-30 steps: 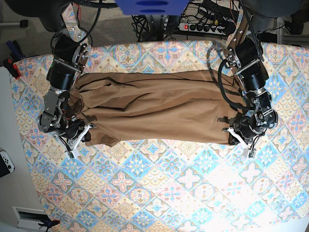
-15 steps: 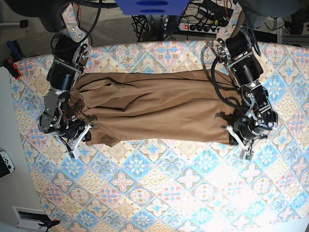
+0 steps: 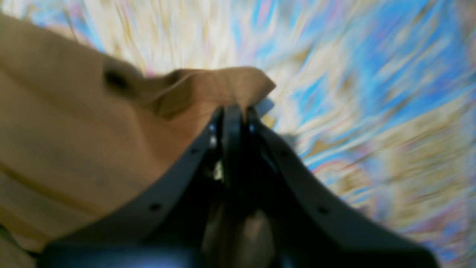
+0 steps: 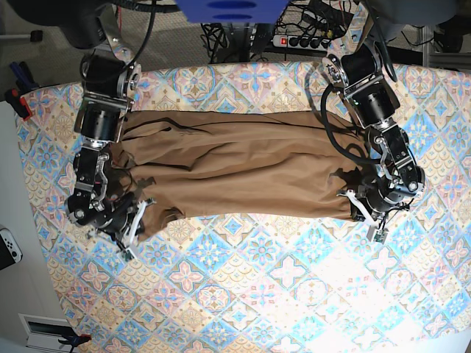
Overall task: Layout the t-shirt on the table in an organized manner, then fold the t-shirt properly
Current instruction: 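Move the left gripper along the shirt edge and regrasp it, then lift the shirt edge with both grippers and fold it over the shirt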
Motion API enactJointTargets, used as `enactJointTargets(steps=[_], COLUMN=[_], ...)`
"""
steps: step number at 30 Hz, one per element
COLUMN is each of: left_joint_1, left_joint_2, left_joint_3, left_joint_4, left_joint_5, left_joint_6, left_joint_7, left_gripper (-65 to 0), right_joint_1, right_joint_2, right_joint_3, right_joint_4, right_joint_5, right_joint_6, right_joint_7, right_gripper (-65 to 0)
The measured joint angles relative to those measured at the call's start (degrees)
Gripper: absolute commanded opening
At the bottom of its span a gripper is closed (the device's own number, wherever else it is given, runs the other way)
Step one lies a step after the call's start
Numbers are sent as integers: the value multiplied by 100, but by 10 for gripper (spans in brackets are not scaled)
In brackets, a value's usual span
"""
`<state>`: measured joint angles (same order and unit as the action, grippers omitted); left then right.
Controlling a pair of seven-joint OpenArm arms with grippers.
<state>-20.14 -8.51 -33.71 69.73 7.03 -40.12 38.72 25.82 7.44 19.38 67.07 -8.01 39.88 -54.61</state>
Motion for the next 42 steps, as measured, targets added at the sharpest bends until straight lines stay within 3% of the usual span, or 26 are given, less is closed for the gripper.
enactJointTargets(steps=[8,13,16,22,25,29,33,38,42], left_joint_1=[-15,-17,-20,146,444,852,1143,1327,1349], left_joint_2=[11,13,11,28,33,293,310,310,313], left_joint_3=[4,4,4,4,20,28,79,26,-28], left_joint_4=[0,0,0,199,756,1657,2140,2339,2361], left_joint_5=[-7,-9,-9,-13,-9,13,-48,-20,-39], left_joint_6=[4,4,2,2,2,15,-13,-22,-22], left_joint_7=[13,11,11,20,31,35,-11,-4,-13], left_gripper=[-650,-650,-650,-650,-650,-650,-650,-650,-650], right_joint_1=[-42,9,7,-138,-522,-820,-970,-1021,-1016], right_joint_2=[0,2,0,4,-9,-13,-20,-352,-378], right_joint_3=[-365,-413,-511,-533,-503,-481,-468,297,697], right_joint_4=[1237,2245,2291,2033,1762,1714,1718,1738,1753], right_joint_5=[-11,35,20,48,4,28,24,42,20], right_joint_6=[44,44,24,15,52,20,22,44,17], right_joint_7=[24,411,229,387,498,918,911,929,911], right_gripper=[-650,-650,-650,-650,-650,-650,-650,-650,-650])
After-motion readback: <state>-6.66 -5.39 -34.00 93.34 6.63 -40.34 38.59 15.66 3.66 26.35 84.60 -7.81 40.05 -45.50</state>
